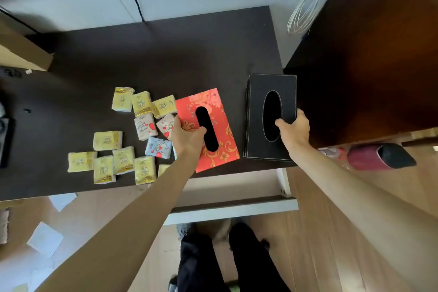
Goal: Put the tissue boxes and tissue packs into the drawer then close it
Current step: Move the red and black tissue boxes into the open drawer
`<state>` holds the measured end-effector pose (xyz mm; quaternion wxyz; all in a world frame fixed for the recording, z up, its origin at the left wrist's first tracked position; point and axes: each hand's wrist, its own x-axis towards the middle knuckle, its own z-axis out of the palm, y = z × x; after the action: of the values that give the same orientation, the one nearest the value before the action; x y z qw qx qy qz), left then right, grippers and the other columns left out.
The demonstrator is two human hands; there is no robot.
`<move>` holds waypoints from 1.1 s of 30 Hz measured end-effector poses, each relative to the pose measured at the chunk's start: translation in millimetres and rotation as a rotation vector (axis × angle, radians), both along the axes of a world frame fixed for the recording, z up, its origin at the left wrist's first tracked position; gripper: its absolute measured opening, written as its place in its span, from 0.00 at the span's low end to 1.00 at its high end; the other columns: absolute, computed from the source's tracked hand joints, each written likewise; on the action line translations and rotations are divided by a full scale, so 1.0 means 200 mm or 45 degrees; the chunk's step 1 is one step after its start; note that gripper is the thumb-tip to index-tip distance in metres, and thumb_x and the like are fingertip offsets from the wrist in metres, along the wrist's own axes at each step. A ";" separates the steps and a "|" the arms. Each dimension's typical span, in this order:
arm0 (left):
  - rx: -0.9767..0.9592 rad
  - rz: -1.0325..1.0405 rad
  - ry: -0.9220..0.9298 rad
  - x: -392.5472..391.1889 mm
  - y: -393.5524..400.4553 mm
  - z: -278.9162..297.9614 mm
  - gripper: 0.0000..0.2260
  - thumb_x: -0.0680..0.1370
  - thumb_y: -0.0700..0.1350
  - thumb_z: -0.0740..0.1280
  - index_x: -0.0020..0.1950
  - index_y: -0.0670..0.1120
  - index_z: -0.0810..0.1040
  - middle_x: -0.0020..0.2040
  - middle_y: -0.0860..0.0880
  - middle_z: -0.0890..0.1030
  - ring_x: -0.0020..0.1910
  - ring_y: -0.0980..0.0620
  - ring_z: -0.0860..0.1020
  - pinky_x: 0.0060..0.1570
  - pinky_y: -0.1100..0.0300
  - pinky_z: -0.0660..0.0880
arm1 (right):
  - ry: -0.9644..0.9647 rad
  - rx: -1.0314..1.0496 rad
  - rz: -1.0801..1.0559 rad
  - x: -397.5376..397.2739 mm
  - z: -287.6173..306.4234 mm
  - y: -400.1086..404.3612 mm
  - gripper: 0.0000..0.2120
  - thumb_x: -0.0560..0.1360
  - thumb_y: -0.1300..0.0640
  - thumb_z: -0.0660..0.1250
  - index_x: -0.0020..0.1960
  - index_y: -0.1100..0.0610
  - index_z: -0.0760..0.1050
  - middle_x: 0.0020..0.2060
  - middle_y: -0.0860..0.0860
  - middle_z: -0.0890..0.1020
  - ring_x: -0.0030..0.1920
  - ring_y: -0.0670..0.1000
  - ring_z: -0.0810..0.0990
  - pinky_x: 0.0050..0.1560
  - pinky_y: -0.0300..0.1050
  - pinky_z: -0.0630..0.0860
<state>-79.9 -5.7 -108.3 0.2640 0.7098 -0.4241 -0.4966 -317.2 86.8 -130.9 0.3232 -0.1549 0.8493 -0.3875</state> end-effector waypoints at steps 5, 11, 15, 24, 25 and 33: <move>-0.085 0.005 0.068 0.08 0.25 0.03 0.28 0.67 0.38 0.70 0.67 0.51 0.74 0.39 0.54 0.78 0.36 0.54 0.75 0.42 0.55 0.79 | -0.027 -0.155 0.031 0.07 0.04 0.26 0.24 0.77 0.62 0.72 0.71 0.54 0.73 0.60 0.49 0.84 0.58 0.47 0.82 0.49 0.32 0.78; -0.149 0.004 0.068 0.15 0.58 -0.01 0.28 0.71 0.42 0.74 0.68 0.60 0.72 0.53 0.56 0.83 0.51 0.56 0.82 0.51 0.56 0.81 | -0.124 -0.164 -0.020 0.19 -0.04 0.51 0.28 0.73 0.60 0.74 0.70 0.48 0.71 0.51 0.40 0.85 0.51 0.34 0.82 0.43 0.26 0.77; -0.258 -0.095 0.039 0.16 0.72 -0.05 0.26 0.72 0.45 0.75 0.59 0.72 0.70 0.50 0.68 0.80 0.49 0.66 0.80 0.44 0.73 0.76 | -0.138 -0.131 0.028 0.26 -0.12 0.60 0.28 0.70 0.55 0.73 0.69 0.46 0.72 0.55 0.39 0.85 0.55 0.41 0.84 0.52 0.37 0.81; -0.249 -0.127 0.030 0.18 0.82 -0.14 0.27 0.73 0.48 0.75 0.68 0.58 0.70 0.53 0.74 0.75 0.55 0.71 0.75 0.45 0.81 0.70 | -0.077 -0.128 0.050 0.34 -0.17 0.77 0.24 0.66 0.52 0.72 0.62 0.45 0.75 0.51 0.35 0.84 0.51 0.39 0.84 0.47 0.31 0.80; -0.247 -0.129 0.034 0.19 0.84 -0.14 0.27 0.73 0.48 0.75 0.69 0.57 0.70 0.53 0.74 0.75 0.54 0.70 0.76 0.45 0.80 0.70 | -0.079 -0.120 0.050 0.36 -0.17 0.80 0.24 0.66 0.54 0.72 0.61 0.44 0.76 0.50 0.37 0.84 0.50 0.39 0.84 0.47 0.33 0.81; -0.147 -0.140 0.016 0.26 0.98 -0.15 0.28 0.72 0.50 0.75 0.69 0.61 0.70 0.53 0.64 0.80 0.50 0.65 0.80 0.43 0.73 0.76 | -0.165 -0.009 0.013 0.47 -0.13 1.12 0.22 0.66 0.52 0.72 0.52 0.27 0.73 0.49 0.33 0.83 0.49 0.36 0.83 0.44 0.33 0.77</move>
<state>-28.3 190.8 -138.7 0.2796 0.6660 -0.4887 -0.4893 -223.0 310.5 -156.3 0.3788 -0.1349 0.8246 -0.3980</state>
